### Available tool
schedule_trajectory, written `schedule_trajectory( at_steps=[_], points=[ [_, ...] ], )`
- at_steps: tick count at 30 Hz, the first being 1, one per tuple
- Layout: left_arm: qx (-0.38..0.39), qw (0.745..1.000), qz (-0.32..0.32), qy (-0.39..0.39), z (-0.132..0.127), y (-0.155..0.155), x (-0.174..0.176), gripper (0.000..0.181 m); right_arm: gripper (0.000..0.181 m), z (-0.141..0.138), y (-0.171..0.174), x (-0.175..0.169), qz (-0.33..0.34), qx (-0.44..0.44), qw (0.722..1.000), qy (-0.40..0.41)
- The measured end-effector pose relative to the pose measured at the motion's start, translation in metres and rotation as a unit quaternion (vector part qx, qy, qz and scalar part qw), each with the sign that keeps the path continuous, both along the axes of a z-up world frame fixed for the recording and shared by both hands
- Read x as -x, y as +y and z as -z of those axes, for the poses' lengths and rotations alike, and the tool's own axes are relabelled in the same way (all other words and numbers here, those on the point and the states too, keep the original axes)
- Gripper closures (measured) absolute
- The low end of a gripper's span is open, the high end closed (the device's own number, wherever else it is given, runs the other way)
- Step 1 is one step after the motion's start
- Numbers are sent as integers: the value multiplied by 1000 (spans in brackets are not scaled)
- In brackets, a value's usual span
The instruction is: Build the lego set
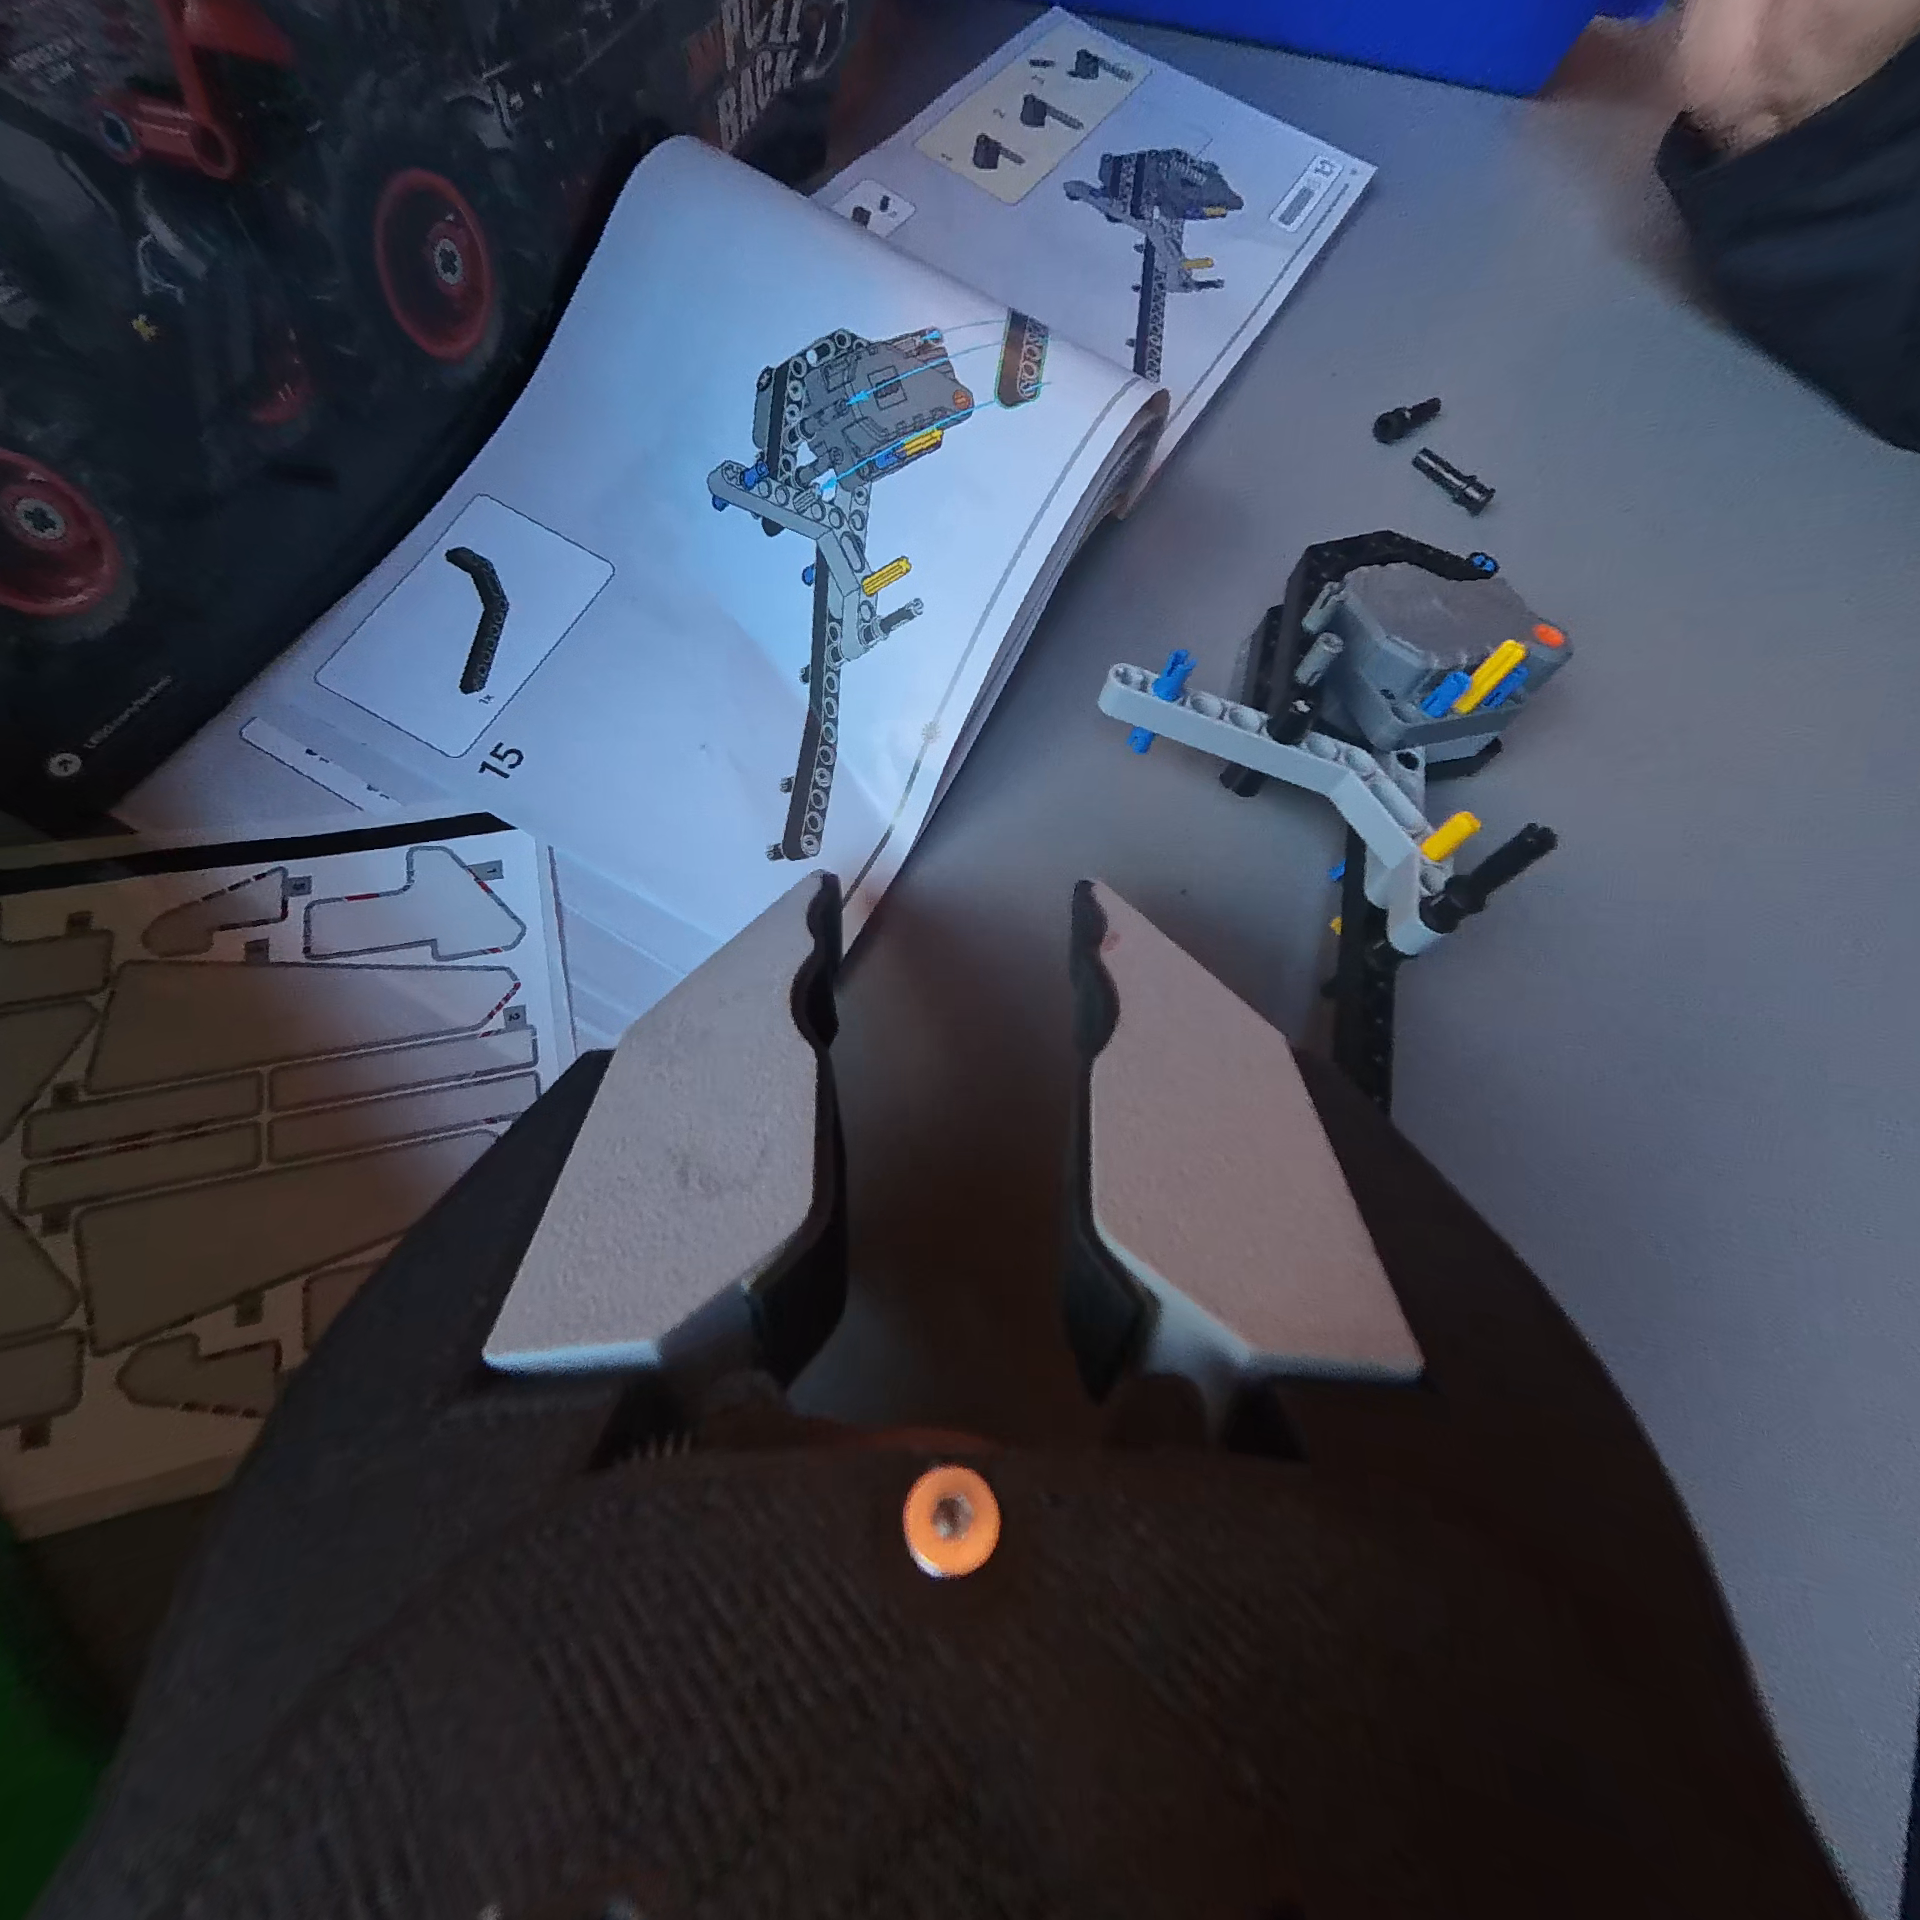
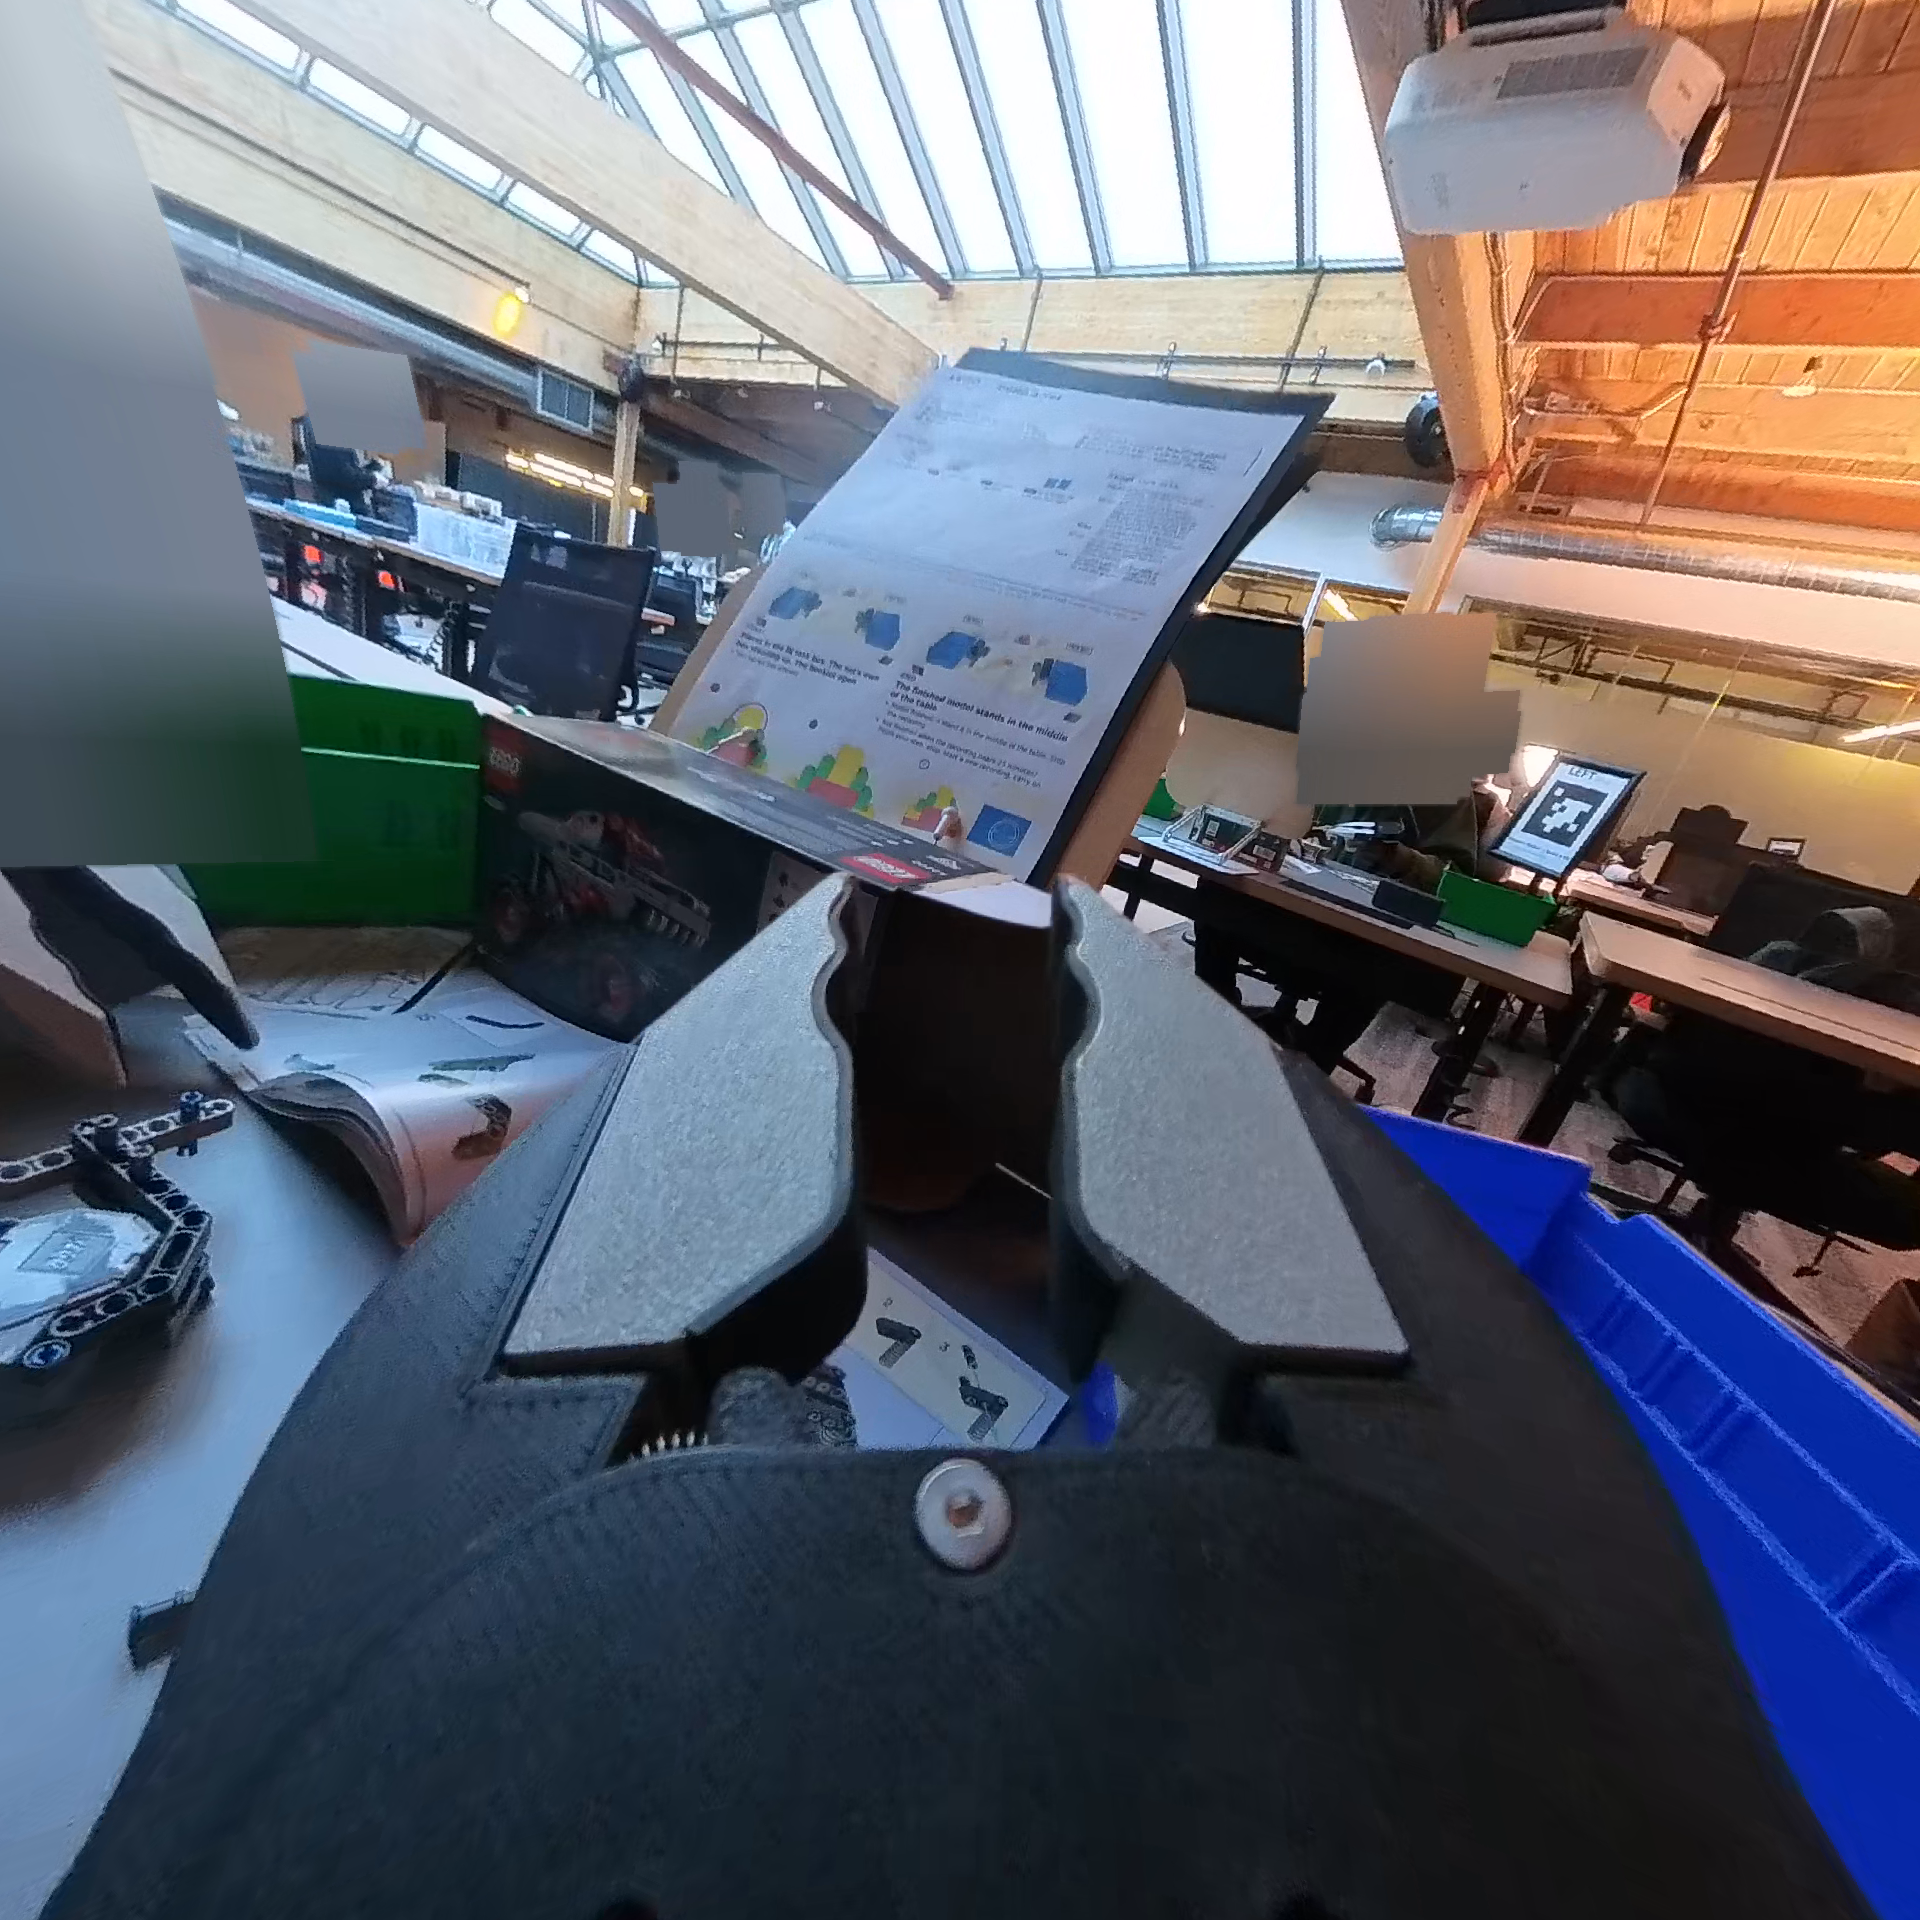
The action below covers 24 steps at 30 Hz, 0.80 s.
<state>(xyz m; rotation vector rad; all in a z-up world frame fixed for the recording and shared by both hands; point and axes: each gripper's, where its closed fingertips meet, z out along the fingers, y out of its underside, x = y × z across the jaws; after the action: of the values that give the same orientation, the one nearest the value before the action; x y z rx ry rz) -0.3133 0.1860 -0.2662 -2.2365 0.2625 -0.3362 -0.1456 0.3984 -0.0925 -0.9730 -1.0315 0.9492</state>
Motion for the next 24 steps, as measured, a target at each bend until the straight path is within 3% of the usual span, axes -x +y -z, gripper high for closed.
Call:
schedule_trajectory(
  at_steps=[1, 12, 24],
  points=[
    [1, 1000, 1, -1, 0, 0, 0, 140, 148, -2, 0, -1, 1, 2, 1000, 4],
    [-9, 1000, 6, -20, -4, -2, 3, 140, 132, -13, -9, 0, -42, 31, 998, 29],
    [7, 999, -2, -45, -2, -2, 7, 140, 137, 16, -8, 23, -63, 87, 994, -38]
  ],
)
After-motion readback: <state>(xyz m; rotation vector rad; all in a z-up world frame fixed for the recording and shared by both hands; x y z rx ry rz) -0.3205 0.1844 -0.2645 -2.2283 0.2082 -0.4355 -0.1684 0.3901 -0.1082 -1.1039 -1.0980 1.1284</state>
